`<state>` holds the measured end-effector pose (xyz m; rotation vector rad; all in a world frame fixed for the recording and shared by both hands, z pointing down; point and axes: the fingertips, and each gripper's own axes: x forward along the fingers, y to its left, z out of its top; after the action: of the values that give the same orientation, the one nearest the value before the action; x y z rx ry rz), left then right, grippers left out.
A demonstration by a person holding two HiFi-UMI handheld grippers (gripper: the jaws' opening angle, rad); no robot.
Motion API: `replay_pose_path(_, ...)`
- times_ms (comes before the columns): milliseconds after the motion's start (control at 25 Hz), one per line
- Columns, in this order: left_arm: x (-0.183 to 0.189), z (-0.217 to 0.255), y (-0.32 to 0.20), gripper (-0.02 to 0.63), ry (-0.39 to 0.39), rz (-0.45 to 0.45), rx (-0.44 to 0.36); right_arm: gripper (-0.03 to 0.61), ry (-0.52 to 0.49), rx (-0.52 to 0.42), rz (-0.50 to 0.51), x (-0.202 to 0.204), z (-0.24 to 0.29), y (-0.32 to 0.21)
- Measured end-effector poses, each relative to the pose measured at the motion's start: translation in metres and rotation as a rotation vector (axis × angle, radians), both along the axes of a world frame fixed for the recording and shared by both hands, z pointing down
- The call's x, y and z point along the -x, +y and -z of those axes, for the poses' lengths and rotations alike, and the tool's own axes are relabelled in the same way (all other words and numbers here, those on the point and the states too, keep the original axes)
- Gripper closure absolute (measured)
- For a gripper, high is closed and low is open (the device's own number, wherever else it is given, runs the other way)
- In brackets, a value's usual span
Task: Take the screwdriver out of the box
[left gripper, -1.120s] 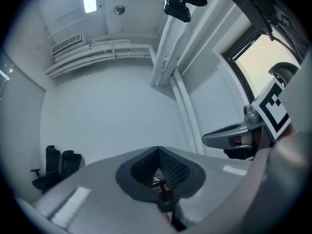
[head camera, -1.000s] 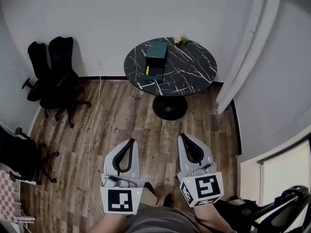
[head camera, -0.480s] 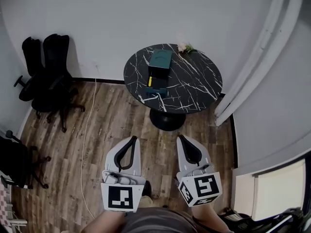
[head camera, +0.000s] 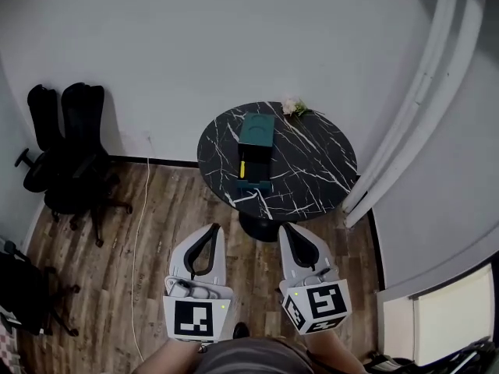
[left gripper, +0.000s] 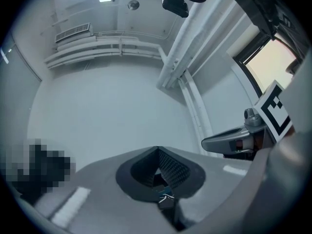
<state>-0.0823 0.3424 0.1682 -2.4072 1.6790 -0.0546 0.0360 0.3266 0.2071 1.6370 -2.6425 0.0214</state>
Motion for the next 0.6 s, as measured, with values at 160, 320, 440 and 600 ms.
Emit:
replay_pose_path(160,0.010,-0.005,-0.018,0.614,0.019,-0.005,0.017,0.552,0.011,0.015,-0.002,0.010,-0.005,-0.014)
replay_pose_path(320,0.012,-0.016,-0.031,0.614,0.018,-0.013,0.042,0.552,0.017,0.033,-0.011,0.011,-0.013,-0.027)
replay_pose_path(440,0.015,-0.026,-0.044,0.614,0.024,-0.011,0.069,0.552,0.021,0.058,-0.013,0.013,-0.023,-0.038)
replay_pose_path(600,0.016,-0.037,-0.066,0.614,0.016,-0.004,0.099,0.552,0.023,0.082,-0.007,0.012,-0.033,-0.059)
